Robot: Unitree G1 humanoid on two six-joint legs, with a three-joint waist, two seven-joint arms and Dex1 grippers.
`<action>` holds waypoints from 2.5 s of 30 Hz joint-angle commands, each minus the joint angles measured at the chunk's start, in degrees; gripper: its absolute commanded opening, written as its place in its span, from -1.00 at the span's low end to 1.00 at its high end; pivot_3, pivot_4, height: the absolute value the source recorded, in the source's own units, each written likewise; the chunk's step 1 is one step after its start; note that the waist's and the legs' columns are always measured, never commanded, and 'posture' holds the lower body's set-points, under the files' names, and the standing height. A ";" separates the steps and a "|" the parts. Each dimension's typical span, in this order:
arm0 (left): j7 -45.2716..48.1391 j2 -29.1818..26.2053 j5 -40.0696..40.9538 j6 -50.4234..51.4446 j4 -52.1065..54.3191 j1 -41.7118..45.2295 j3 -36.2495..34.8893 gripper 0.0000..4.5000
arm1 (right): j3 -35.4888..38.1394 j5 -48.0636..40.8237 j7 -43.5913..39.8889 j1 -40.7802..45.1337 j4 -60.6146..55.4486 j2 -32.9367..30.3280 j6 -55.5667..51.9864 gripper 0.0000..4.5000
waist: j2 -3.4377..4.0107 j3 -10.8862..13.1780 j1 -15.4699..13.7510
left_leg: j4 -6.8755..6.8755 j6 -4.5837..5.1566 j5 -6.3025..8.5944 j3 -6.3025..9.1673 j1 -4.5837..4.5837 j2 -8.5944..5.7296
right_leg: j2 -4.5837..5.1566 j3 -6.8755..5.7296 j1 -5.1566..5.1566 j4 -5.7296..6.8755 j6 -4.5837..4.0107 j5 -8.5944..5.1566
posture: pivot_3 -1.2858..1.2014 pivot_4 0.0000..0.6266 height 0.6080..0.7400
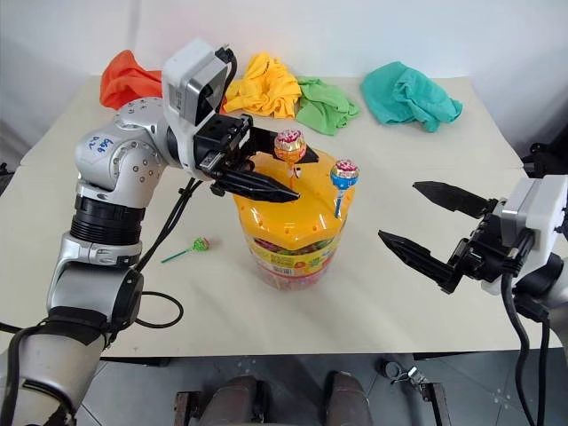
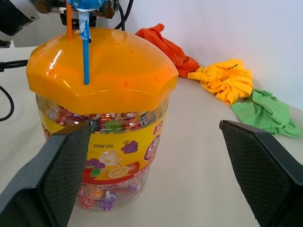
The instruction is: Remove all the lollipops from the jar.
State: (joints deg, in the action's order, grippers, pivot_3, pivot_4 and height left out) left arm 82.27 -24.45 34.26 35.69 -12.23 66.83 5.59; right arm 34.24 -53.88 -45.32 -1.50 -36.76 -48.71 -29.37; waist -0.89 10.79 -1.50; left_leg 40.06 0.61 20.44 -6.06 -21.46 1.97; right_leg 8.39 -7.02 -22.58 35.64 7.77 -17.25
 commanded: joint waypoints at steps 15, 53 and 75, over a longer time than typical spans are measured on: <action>-11.88 2.64 5.27 3.19 -3.63 9.31 -11.35 -0.99 | 1.64 0.41 0.22 -0.02 -0.01 -0.24 1.95 1.00 | -0.01 0.01 0.00 | 0.02 0.00 0.00 0.04 -0.03 0.00 | 0.01 -0.02 0.00 -0.01 0.01 0.00 | 0.03 -0.52 1.00; -23.13 -41.06 -16.66 37.35 -6.11 -20.13 6.18 0.41 | -3.35 -1.99 -8.32 -1.47 1.54 -0.87 -0.85 1.00 | -0.21 0.10 -0.14 | -0.06 0.00 0.00 -0.05 -0.01 0.01 | 0.00 0.06 -0.10 0.05 -0.01 -0.01 | 0.03 -0.52 1.00; -8.37 -30.55 -1.08 13.75 4.92 -11.81 -13.14 0.99 | 0.98 -2.62 -3.06 6.14 5.74 -5.44 -4.23 1.00 | -0.14 0.08 0.13 | 0.00 0.00 0.00 -0.15 0.04 0.02 | 0.04 0.16 -0.11 0.17 -0.01 -0.01 | 0.03 -0.52 1.00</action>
State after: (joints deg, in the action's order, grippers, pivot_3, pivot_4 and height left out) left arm 71.62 -56.01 30.33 54.60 -8.71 55.83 -4.59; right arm 33.92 -54.38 -50.96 3.09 -29.18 -52.46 -32.62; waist -1.03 10.87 -1.37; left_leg 40.10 0.61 20.44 -6.21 -21.42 1.99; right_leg 8.44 -6.86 -22.69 35.83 7.76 -17.25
